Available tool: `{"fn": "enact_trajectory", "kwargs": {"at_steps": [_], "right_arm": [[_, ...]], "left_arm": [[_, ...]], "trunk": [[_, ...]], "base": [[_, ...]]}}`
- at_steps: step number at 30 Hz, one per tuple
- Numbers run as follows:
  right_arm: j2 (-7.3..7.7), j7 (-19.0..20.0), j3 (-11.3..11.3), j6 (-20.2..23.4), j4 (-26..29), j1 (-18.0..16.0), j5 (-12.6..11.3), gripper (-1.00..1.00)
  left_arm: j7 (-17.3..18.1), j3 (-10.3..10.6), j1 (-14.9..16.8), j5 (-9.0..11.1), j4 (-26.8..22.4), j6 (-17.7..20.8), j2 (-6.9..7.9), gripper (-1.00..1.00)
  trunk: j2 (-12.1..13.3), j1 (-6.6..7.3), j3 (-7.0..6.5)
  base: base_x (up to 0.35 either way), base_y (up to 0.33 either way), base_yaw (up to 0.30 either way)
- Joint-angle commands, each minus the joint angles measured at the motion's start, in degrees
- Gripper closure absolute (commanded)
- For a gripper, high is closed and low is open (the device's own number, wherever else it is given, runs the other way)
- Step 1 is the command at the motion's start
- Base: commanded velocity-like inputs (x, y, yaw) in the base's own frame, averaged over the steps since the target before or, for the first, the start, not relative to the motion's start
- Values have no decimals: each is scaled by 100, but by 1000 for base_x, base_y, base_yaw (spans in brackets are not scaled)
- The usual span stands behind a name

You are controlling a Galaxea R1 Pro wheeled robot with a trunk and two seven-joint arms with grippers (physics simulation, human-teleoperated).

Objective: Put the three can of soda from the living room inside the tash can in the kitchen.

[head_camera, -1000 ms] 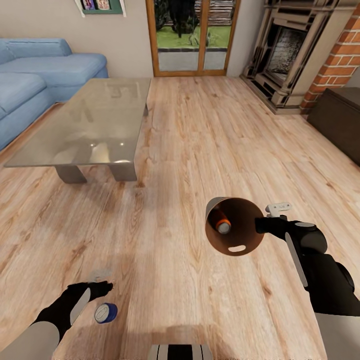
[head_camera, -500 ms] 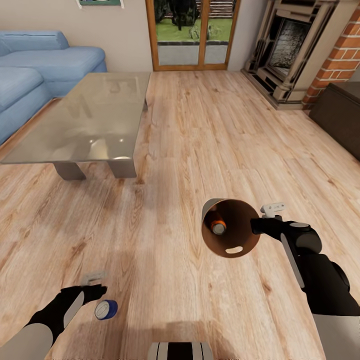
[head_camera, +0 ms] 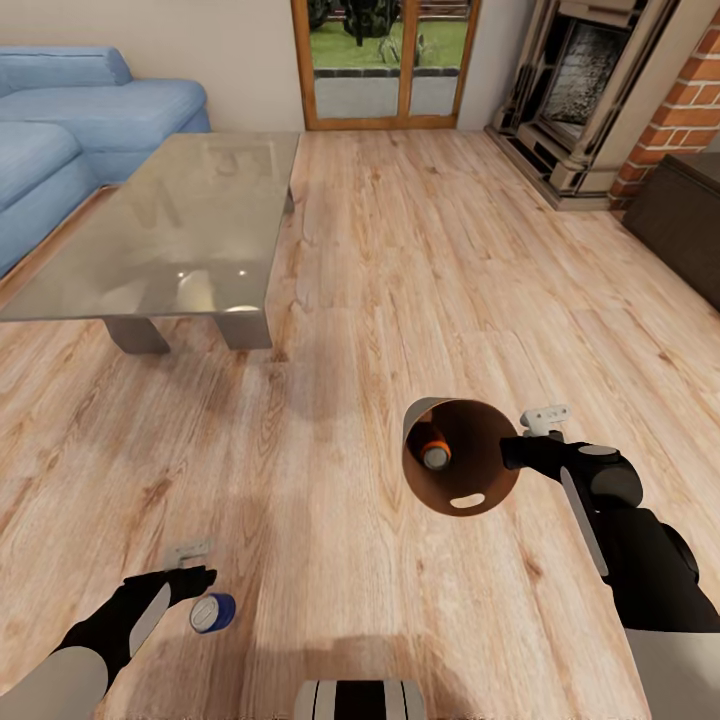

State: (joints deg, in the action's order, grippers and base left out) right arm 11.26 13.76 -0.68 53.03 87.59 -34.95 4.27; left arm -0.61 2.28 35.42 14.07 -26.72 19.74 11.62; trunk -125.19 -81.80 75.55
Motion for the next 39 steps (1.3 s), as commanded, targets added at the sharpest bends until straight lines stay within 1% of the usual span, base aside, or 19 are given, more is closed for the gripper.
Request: {"fn": "enact_trajectory", "kwargs": {"at_steps": [1,14,18,21,23,28,39], "right_arm": [[-1,13,-2,5,4,-3,-75,100],[7,13,7,5,4,-3,-55,100],[13,13,30,19,14,-7,-50,100],[23,13,39,302,69,-58,-49,100],[36,10,40,410,80,-99,-49,100],[23,-5,32,492,86,-134,-49,100],[17,-13,4,497,83,-143,-49,100]], "left_arm": [[6,0,0,-3,2,-2,-1,-100],[76,2,0,-9,119,-82,-2,-100],[99,0,-4,-9,152,-180,-2,-100],[115,3,-2,-9,170,-208,-6,-100],[125,14,-3,-7,175,-223,-9,-100],[136,31,-2,-4,182,-342,-14,-100],[140,37,-8,-4,185,-404,-20,-100]], "trunk": [[0,1,9],[0,1,125],[0,1,161],[0,1,188],[0,1,206],[0,1,251],[0,1,350]], "base": [[0,0,0],[0,0,0],[0,0,0],[0,0,0],[0,0,0],[0,0,0],[0,0,0]]}}
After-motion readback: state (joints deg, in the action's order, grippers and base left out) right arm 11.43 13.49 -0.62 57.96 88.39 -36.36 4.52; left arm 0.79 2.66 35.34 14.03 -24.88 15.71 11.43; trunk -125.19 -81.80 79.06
